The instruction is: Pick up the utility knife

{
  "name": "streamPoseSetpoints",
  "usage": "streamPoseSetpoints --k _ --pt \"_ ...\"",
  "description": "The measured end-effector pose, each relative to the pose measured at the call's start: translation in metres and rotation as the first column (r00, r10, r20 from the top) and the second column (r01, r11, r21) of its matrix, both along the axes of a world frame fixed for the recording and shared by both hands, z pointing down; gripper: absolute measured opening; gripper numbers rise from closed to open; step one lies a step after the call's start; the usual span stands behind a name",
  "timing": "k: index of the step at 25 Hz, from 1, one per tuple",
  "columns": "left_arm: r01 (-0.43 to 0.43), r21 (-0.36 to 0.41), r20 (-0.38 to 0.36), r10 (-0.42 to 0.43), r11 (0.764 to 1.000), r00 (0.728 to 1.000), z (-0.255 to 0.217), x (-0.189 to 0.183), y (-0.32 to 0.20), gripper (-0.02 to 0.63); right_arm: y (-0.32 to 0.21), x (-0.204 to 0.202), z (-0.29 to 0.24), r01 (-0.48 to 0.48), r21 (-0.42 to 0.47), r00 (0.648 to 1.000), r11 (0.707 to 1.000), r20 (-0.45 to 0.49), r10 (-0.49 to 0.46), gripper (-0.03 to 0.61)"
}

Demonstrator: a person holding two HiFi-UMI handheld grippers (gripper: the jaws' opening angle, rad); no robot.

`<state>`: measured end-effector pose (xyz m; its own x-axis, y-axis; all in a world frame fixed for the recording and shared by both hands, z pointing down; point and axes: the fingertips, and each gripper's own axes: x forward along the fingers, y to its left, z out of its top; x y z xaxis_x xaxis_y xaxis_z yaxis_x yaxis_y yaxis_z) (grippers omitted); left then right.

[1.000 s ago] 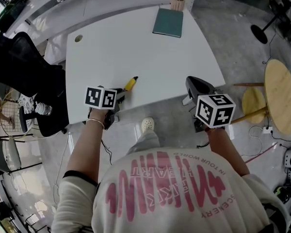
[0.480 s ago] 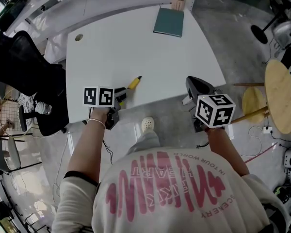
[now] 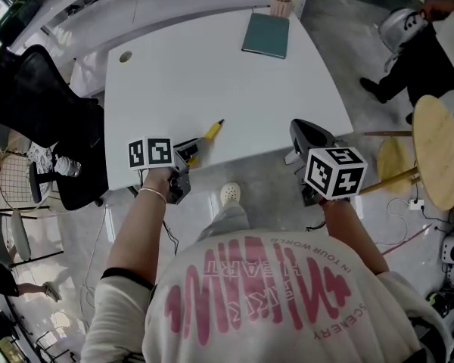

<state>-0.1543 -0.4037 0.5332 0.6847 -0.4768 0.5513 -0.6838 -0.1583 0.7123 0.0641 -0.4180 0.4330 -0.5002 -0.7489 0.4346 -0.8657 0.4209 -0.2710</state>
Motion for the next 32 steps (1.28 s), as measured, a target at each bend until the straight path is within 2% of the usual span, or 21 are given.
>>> streamPoseSetpoints --k 4,8,18,22,27,30,32 --pt "0.060 -0.013 -0.095 -0.061 0.998 0.994 -0.005 0.000 0.000 0.135 0.002 -0.003 0.000 0.003 0.003 1.000 1.000 -0.001 -0.003 0.015" --pt "0.121 -0.025 -0.188 -0.123 0.992 0.974 -0.013 -0.002 -0.006 0.135 -0.002 -0.008 -0.001 0.009 0.004 1.000 1.000 -0.004 -0.009 0.015" --pt "0.126 0.102 -0.223 -0.101 0.987 0.970 -0.056 0.002 -0.009 0.135 0.002 -0.027 -0.009 0.041 0.024 0.999 0.999 -0.004 -0.041 0.015" --pt "0.158 0.125 -0.324 -0.110 0.979 0.940 -0.081 0.010 -0.009 0.135 0.003 -0.040 -0.015 0.068 0.036 0.998 0.997 0.003 -0.068 0.015" --pt "0.223 0.119 -0.459 -0.146 0.967 0.876 -0.107 0.019 -0.005 0.135 0.005 -0.059 -0.028 0.113 0.064 0.993 0.992 0.015 -0.114 0.015" --pt "0.243 0.141 -0.498 -0.143 0.960 0.856 -0.120 0.026 0.007 0.135 0.013 -0.069 -0.035 0.133 0.082 0.991 0.988 0.019 -0.135 0.015" --pt "0.256 0.192 -0.497 -0.131 0.947 0.858 -0.133 0.028 0.012 0.135 0.015 -0.078 -0.042 0.146 0.095 0.989 0.985 0.024 -0.149 0.015"
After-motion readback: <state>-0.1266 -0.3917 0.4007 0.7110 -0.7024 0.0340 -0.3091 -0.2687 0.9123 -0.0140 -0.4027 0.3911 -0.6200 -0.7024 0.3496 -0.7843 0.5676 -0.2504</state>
